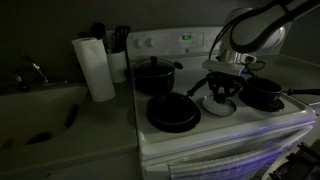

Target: Remove the smaller pots lid and put it on the stove

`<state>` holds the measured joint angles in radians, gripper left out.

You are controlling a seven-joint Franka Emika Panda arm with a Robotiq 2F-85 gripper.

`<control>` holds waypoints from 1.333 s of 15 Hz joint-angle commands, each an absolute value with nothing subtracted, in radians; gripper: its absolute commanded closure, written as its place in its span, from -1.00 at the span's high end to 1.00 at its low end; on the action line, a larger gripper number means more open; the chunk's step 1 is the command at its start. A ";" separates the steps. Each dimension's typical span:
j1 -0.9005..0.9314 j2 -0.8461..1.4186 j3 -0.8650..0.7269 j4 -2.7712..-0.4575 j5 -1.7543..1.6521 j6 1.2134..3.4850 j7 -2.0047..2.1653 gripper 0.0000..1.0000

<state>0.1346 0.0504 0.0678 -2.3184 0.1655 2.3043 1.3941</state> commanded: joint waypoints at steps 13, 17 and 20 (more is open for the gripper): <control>0.114 0.008 0.071 -2.313 0.039 2.146 1.320 1.00; 0.111 0.005 0.070 -2.275 -0.047 2.110 1.314 1.00; 0.110 0.003 0.071 -2.249 -0.074 2.091 1.291 1.00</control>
